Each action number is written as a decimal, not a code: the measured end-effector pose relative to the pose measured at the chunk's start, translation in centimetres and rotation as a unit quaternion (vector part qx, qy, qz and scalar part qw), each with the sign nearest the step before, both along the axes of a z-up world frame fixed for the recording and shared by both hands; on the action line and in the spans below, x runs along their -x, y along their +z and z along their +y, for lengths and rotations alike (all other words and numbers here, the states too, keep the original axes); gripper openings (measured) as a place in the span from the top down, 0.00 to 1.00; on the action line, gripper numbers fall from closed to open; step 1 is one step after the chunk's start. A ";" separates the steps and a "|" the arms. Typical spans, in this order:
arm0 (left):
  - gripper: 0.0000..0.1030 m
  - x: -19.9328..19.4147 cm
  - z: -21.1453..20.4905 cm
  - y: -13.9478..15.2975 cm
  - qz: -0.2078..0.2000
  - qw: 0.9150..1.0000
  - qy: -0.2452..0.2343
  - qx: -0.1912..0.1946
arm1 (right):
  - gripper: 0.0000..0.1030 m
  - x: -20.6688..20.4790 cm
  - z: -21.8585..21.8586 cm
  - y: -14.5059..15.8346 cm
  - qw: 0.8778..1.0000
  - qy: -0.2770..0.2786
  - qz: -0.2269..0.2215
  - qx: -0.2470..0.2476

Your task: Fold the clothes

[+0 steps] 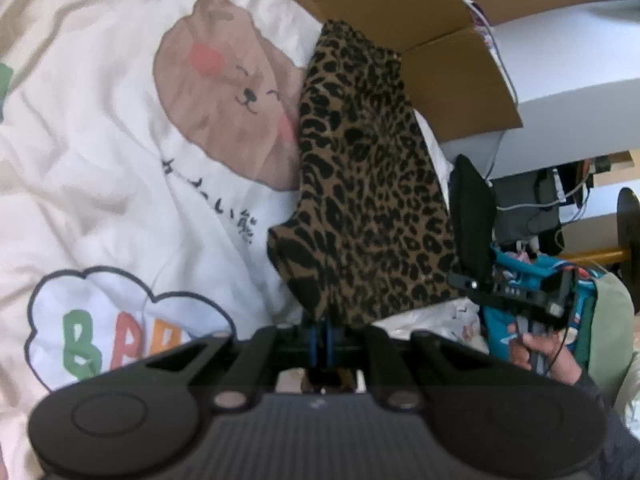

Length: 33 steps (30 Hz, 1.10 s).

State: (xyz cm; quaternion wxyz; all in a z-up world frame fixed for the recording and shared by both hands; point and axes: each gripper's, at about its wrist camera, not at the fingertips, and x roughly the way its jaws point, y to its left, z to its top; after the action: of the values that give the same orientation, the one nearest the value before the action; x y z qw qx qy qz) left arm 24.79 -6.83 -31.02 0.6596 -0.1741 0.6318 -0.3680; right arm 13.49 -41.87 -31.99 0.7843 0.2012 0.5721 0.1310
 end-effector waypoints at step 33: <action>0.96 0.9 7.7 2.3 0.000 0.996 -0.038 -0.081 | 0.95 8.9 1.7 -1.8 0.994 -0.034 0.060 -0.079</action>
State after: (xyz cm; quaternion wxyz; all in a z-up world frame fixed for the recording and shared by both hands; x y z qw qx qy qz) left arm 23.91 0.85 -28.71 0.6568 -0.0958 0.6659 -0.3407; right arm 4.55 -40.17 -33.83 0.7342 0.2892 0.5989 0.1367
